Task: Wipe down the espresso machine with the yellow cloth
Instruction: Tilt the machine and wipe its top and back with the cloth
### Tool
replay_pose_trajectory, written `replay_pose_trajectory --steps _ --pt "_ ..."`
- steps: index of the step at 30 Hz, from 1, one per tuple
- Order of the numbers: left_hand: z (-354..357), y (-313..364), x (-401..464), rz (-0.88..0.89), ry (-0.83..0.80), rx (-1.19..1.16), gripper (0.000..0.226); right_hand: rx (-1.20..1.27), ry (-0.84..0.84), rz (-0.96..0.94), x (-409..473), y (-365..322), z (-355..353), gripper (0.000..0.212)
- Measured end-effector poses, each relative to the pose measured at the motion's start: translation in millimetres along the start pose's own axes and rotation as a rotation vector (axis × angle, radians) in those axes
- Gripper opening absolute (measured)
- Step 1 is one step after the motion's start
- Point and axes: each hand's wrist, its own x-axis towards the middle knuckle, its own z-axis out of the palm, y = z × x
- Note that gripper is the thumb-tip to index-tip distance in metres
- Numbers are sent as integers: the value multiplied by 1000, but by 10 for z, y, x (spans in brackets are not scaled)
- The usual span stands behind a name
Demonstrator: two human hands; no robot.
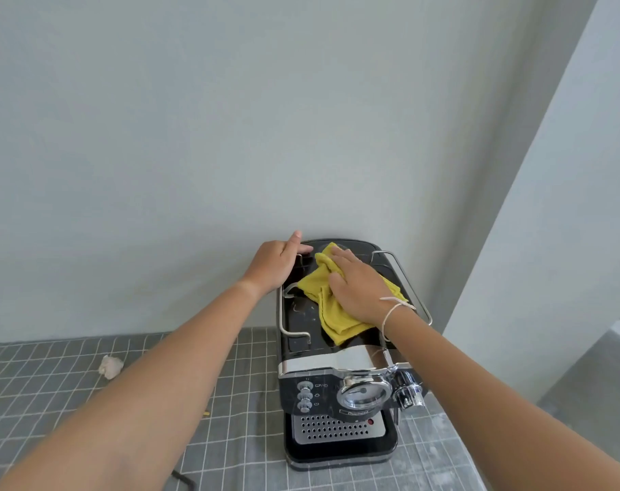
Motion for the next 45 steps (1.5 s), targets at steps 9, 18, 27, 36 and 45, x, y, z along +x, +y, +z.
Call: replay_pose_trajectory --steps 9,18,27,36,45 --pt "28 -68 60 -14 29 -17 54 0 35 83 15 45 -46 49" --pt "38 -76 75 -6 39 -18 53 -73 3 80 -160 75 49 53" --pt "9 -59 98 -44 18 183 54 -95 181 288 289 -95 33 53" --pt "24 -98 103 -77 43 97 50 -162 141 219 -1 -39 116 54" --pt "26 -104 130 -67 57 112 50 -168 99 275 219 -30 84 65"
